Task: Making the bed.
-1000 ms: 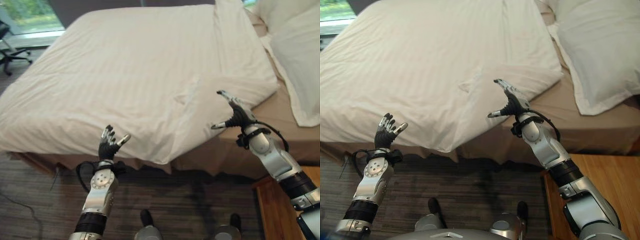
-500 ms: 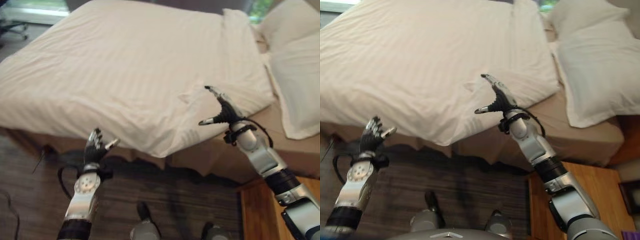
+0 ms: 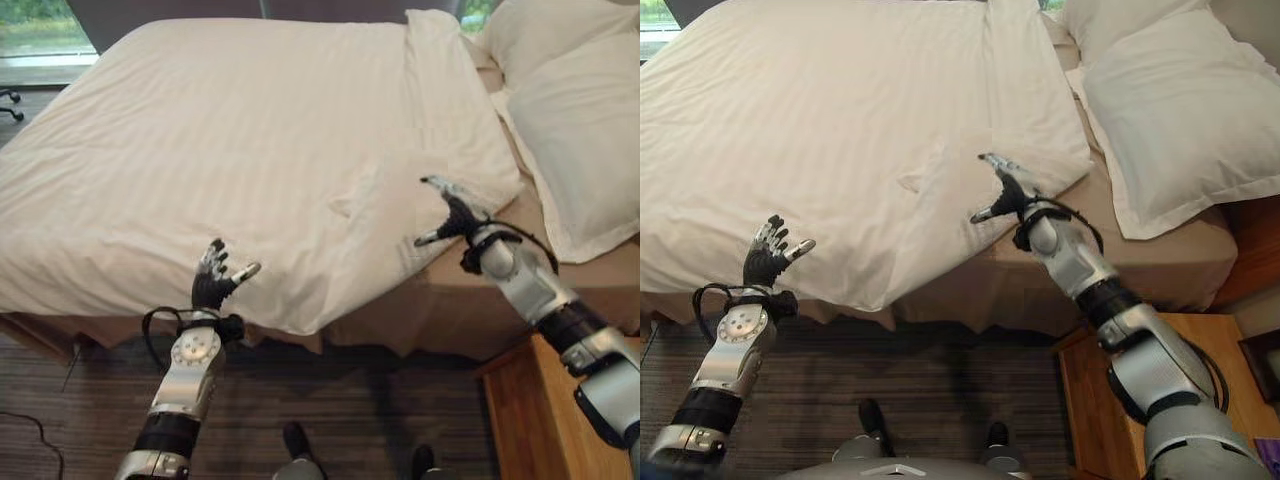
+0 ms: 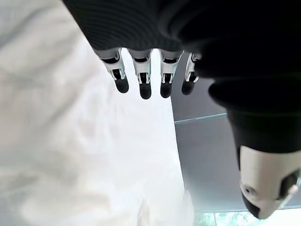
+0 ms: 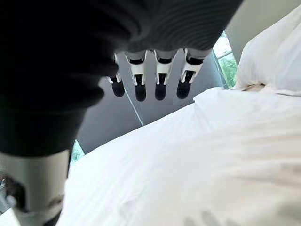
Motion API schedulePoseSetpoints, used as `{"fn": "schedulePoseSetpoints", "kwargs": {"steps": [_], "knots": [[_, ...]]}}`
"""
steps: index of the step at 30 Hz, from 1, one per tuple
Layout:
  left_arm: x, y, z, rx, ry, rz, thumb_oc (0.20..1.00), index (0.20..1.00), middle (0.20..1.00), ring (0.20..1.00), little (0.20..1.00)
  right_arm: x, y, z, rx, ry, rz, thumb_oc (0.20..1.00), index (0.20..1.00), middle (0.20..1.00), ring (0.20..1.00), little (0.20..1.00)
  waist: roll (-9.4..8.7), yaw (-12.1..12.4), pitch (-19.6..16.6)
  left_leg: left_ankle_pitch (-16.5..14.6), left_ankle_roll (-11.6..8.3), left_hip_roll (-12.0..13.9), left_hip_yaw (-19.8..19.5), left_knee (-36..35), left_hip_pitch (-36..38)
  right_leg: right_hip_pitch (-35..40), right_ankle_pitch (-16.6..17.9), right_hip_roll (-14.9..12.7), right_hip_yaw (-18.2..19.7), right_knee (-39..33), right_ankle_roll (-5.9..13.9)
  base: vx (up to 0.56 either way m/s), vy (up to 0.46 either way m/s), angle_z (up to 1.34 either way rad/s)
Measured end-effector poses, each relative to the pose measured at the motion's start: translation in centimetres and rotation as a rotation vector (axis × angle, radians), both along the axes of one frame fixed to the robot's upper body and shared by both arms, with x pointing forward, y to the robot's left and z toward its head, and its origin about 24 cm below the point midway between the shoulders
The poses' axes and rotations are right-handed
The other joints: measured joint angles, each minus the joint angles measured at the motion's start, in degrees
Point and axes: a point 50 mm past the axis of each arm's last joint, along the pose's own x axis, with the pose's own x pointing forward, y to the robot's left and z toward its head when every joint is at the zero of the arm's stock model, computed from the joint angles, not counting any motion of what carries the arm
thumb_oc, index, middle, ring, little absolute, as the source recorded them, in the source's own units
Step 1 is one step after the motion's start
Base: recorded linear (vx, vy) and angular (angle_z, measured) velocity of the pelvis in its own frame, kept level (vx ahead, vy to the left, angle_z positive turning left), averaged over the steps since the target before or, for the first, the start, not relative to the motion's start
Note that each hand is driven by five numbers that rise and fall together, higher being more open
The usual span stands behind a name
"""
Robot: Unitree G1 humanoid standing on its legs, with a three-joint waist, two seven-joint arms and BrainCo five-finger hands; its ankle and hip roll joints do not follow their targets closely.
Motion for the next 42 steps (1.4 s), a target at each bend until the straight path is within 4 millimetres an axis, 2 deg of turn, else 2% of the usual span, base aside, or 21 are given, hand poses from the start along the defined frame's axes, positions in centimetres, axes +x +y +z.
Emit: {"fn": "schedulePoseSetpoints", "kwargs": {"steps": [4, 6, 8, 10, 12, 13, 14, 16, 17, 18, 19, 24, 25, 27, 32, 33, 35, 36, 37, 38, 42], "knots": [[2.2, -2.2, 2.6, 0.010, -0.097, -0.075, 1.000, 1.000, 1.000, 1.000, 1.000, 0.4, -2.9, 2.2, -0.047, -0.072, -0.108, 1.000, 1.000, 1.000, 1.000, 1.000, 0.88, -0.17, 3.10, 1.89, 2.46, -0.45, 1.84, 2.29, -3.50, 1.27, -0.96, 0.06, -5.34, -0.16, -0.42, 0.02, -0.032, 0.65], [2.7, -2.8, 2.7, 0.032, -0.093, -0.102, 1.000, 1.000, 1.000, 1.000, 1.000, 1.0, -3.0, 3.6, -0.111, -0.096, -0.134, 1.000, 1.000, 1.000, 1.000, 1.000, 1.77, -0.63, 4.13, 1.95, 2.54, -0.65, 4.50, 2.49, -4.25, 2.44, -1.71, 0.36, -7.68, -0.15, -0.52, 0.09, -0.013, 0.59], [2.8, -2.6, 3.0, 0.044, -0.096, -0.105, 1.000, 1.000, 1.000, 1.000, 1.000, 1.2, -3.5, 4.9, -0.128, -0.140, -0.161, 1.000, 1.000, 1.000, 1.000, 1.000, 0.90, -0.69, 4.85, 1.67, 2.23, -1.64, 3.67, 1.88, -4.38, 3.77, -2.59, 0.49, -9.44, 0.31, -0.51, 0.03, 0.035, 0.57], [3.2, -2.9, 3.4, 0.077, -0.099, -0.131, 1.000, 1.000, 1.000, 1.000, 1.000, 1.4, -4.8, 4.8, -0.132, -0.139, -0.231, 1.000, 1.000, 1.000, 1.000, 1.000, 0.21, -1.36, 5.76, 1.42, 2.97, -2.47, 3.89, 1.06, -4.40, 1.44, -6.90, -1.09, -11.42, 8.64, -0.67, -0.07, 0.055, 0.63], [4.0, -3.5, 4.0, 0.096, -0.105, -0.147, 1.000, 1.000, 1.000, 1.000, 1.000, 1.9, -5.1, 5.8, -0.125, -0.160, -0.270, 1.000, 1.000, 1.000, 1.000, 1.000, 1.26, -1.34, 7.94, 0.21, 5.57, -1.70, 1.61, 0.35, -4.76, -6.43, -13.99, -2.96, -7.31, 22.83, -1.86, 0.10, 0.000, 0.30], [4.6, -3.8, 4.6, 0.110, -0.115, -0.159, 1.000, 1.000, 1.000, 1.000, 1.000, 2.0, -5.1, 6.6, -0.123, -0.181, -0.277, 1.000, 1.000, 1.000, 1.000, 1.000, 1.71, -1.89, 9.00, 0.74, 6.89, -2.00, 0.59, -0.75, -5.77, -11.08, -15.57, -2.96, -3.47, 24.78, -1.62, 0.23, -0.047, 0.38], [5.1, -3.8, 5.2, 0.115, -0.124, -0.155, 1.000, 1.000, 1.000, 1.000, 1.000, 2.2, -4.7, 8.1, -0.113, -0.219, -0.279, 1.000, 1.000, 1.000, 1.000, 1.000, 2.33, -2.10, 10.36, 0.61, 6.62, -2.51, 0.39, -0.93, -7.42, -17.99, -12.92, -2.58, 1.76, 24.31, -1.57, 0.25, -0.093, 0.55], [5.1, -3.1, 4.5, 0.120, -0.088, -0.131, 1.000, 1.000, 1.000, 1.000, 1.000, 2.3, -4.3, 8.2, -0.106, -0.225, -0.275, 1.000, 1.000, 1.000, 1.000, 1.000, 3.22, -3.16, 11.53, 0.20, 6.05, -2.94, 0.77, -1.20, -7.17, -18.39, -6.38, -1.80, 3.02, 21.26, -1.66, 0.18, -0.138, 0.30], [4.4, -2.1, 4.2, 0.107, -0.090, -0.101, 1.000, 1.000, 1.000, 1.000, 1.000, 2.4, -3.7, 7.6, -0.098, -0.210, -0.266, 1.000, 1.000, 1.000, 1.000, 1.000, 3.38, -2.91, 12.02, -3.80, 2.28, -2.21, 1.65, 0.15, -7.24, -16.40, -5.41, -0.97, 2.16, 17.90, -2.26, 0.11, -0.166, 0.04], [3.9, -1.7, 3.9, 0.091, -0.091, -0.085, 1.000, 1.000, 1.000, 1.000, 1.000, 2.3, -3.6, 7.0, -0.096, -0.199, -0.259, 1.000, 1.000, 1.000, 1.000, 1.000, 2.69, -3.27, 12.42, -5.49, 0.58, -2.11, 2.49, 1.10, -6.82, -14.42, -3.95, -1.27, 1.56, 15.19, -2.65, 0.12, -0.171, 0.05], [3.3, -1.5, 2.8, 0.073, -0.063, -0.073, 1.000, 1.000, 1.000, 1.000, 1.000, 2.2, -3.9, 6.1, -0.101, -0.174, -0.264, 1.000, 1.000, 1.000, 1.000, 1.000, 2.45, -3.12, 12.60, -1.81, 2.90, -2.24, 2.81, 3.19, -4.97, -11.71, -3.13, -0.74, 0.87, 12.58, -2.83, 0.14, -0.173, 0.12], [2.7, -1.6, 1.6, 0.067, -0.025, -0.087, 1.000, 1.000, 1.000, 1.000, 1.000, 2.2, -4.4, 6.4, -0.102, -0.184, -0.287, 1.000, 1.000, 1.000, 1.000, 1.000, 1.78, -2.88, 12.46, 0.53, 6.61, -3.75, 2.51, -0.39, -3.02, -8.53, -3.35, -0.69, -2.40, 10.03, -2.75, 0.07, -0.098, 0.26], [2.7, -1.8, 1.6, 0.069, -0.028, -0.096, 1.000, 1.000, 1.000, 1.000, 1.000, 2.2, -4.4, 6.4, -0.105, -0.183, -0.286, 1.000, 1.000, 1.000, 1.000, 1.000, 1.71, -2.69, 12.42, 2.27, 9.17, -4.26, 2.49, -1.02, -3.15, -8.37, -3.43, -1.09, -3.85, 10.63, -2.69, 0.05, -0.070, 0.37], [2.6, -1.8, 1.5, 0.071, -0.024, -0.097, 1.000, 1.000, 1.000, 1.000, 1.000, 2.2, -4.3, 6.4, -0.104, -0.185, -0.280, 1.000, 1.000, 1.000, 1.000, 1.000, 1.68, -1.76, 12.41, 3.44, 10.80, -4.11, 2.47, -0.90, -3.16, -8.50, -3.67, -1.38, -4.87, 11.88, -2.56, 0.04, -0.077, 0.22], [2.5, -2.0, 2.1, 0.081, -0.047, -0.114, 1.000, 1.000, 1.000, 1.000, 1.000, 2.4, -3.8, 8.5, -0.094, -0.244, -0.276, 1.000, 1.000, 1.000, 1.000, 1.000, 1.37, -1.34, 12.21, 3.46, 10.80, -3.61, 2.41, -1.10, -4.67, -8.91, -3.76, -0.27, -5.18, 9.86, -2.72, 0.01, -0.087, 0.02], [2.5, -2.1, 2.0, 0.082, -0.045, -0.118, 1.000, 1.000, 1.000, 1.000, 1.000, 2.4, -3.8, 8.5, -0.097, -0.245, -0.277, 0.561, 0.561, 0.561, 0.561, 0.561, 1.39, -1.47, 12.18, 3.50, 10.86, -3.31, 2.41, -1.07, -5.14, -9.78, -3.82, -0.08, -5.18, 10.90, -2.81, 0.00, -0.064, -0.07], [2.6, -2.1, 2.1, 0.081, -0.046, -0.118, 1.000, 1.000, 1.000, 1.000, 1.000, 2.4, -4.0, 8.4, -0.102, -0.240, -0.288, 0.200, 0.200, 0.200, 0.200, 0.200, 1.52, -1.44, 12.23, 3.88, 11.43, -2.12, 2.41, -1.04, -5.64, -13.76, -5.07, -0.38, -4.69, 16.92, -3.39, -0.02, -0.033, -0.19], [2.7, -2.2, 2.3, 0.083, -0.054, -0.120, 1.000, 1.000, 1.000, 1.000, 1.000, 2.5, -4.3, 8.5, -0.115, -0.238, -0.302, 0.200, 0.200, 0.200, 0.200, 0.200, 2.15, -1.68, 11.95, 4.18, 11.25, -1.37, 2.16, -1.28, -7.00, -17.67, -7.54, 0.43, -4.57, 15.35, -3.22, -0.04, -0.017, -0.09], [3.1, -2.2, 2.8, 0.088, -0.067, -0.123, 1.000, 1.000, 1.000, 1.000, 1.000, 2.5, -4.5, 8.7, -0.116, -0.239, -0.315, 0.200, 0.200, 0.200, 0.200, 0.200, 1.47, -1.88, 11.84, 4.52, 10.78, -2.31, 2.14, -1.68, -7.56, -17.29, -2.15, 0.54, -4.55, 9.63, -4.44, -0.03, -0.008, 0.14], [3.2, -2.5, 2.9, 0.077, -0.074, -0.125, 1.000, 1.000, 1.000, 1.000, 1.000, 2.5, -4.6, 9.0, -0.117, -0.245, -0.320, 0.200, 0.200, 0.200, 0.200, 0.200, 2.59, -2.46, 11.89, 4.75, 10.15, -2.19, 1.75, -2.28, -8.14, -16.91, 0.10, 1.02, -5.32, 8.28, -5.89, -0.04, 0.012, 0.14], [3.6, -2.1, 2.3, 0.084, -0.033, -0.102, 1.000, 1.000, 1.000, 1.000, 1.000, 3.3, -4.5, 6.0, -0.106, -0.140, -0.352, 0.200, 0.200, 0.200, 0.200, 0.200, 3.47, -2.58, 11.93, 7.14, 5.52, -1.39, -0.37, -2.26, -8.31, -18.75, 1.68, 1.75, -2.51, 7.67, -6.79, -0.08, 0.028, -0.30]]}}
